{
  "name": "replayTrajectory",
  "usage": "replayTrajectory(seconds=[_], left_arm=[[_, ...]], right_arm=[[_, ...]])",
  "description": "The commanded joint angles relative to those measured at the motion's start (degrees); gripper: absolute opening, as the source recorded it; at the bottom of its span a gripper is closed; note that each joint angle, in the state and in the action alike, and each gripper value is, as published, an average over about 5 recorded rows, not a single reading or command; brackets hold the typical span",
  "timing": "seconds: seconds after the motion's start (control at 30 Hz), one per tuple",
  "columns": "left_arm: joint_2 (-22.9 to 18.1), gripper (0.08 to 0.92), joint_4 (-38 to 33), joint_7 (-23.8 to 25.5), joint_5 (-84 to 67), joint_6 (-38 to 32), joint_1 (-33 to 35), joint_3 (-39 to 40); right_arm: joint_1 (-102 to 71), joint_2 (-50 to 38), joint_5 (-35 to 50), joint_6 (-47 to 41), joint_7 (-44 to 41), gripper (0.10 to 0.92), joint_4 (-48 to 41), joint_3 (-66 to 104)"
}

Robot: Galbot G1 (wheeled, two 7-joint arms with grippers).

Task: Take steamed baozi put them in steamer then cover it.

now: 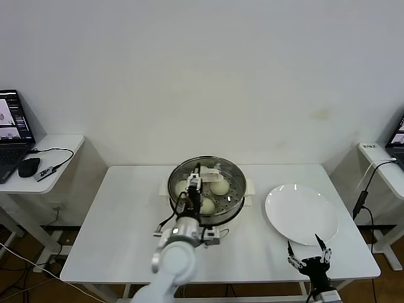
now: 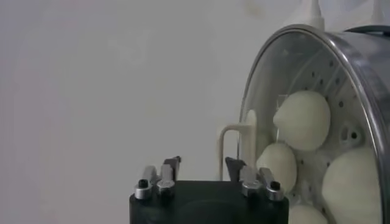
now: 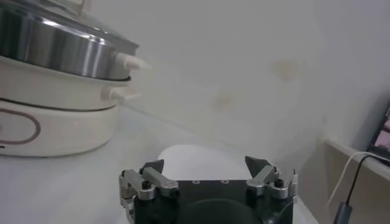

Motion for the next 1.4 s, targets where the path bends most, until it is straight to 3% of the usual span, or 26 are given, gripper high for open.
replayTrajectory(seconds=[0.03,0.2,0.33,0.63,0.93,1.4], left_arm=[[13.1,0.746,-15.1,-16.9,-34.8,-3.6,14.8,-13.1],[15.9,0.817,-14.4,-31.3,-79.7,-11.3,21.3,-22.9],[15.1,0.822,-13.2,-33.9,-97.8,-17.9,26.6,-30.0],[12.5,0.823,-9.5,-33.2,-100.8,-25.7,34.7,-33.4],[7.2,0.823,-8.1,-31.0,-97.2,-30.5,37.2,-33.0],[4.0,0.823,-7.9,-23.4,-91.7,-28.3,39.8,-35.6]], right_arm=[[-0.8,-3.3,4.8,-1.0,0.3,0.823,1.0,-1.1],[-2.4,-9.7,10.7,-2.1,0.9,0.823,2.9,-4.3],[-4.1,-15.2,15.2,-2.6,1.9,0.823,4.7,-5.4],[-6.6,-24.3,25.1,-3.4,7.1,0.823,7.2,-7.1],[-6.6,-25.2,27.3,-5.8,9.0,0.823,8.1,-9.7],[-6.4,-25.2,28.2,-7.0,8.7,0.823,9.2,-11.4]])
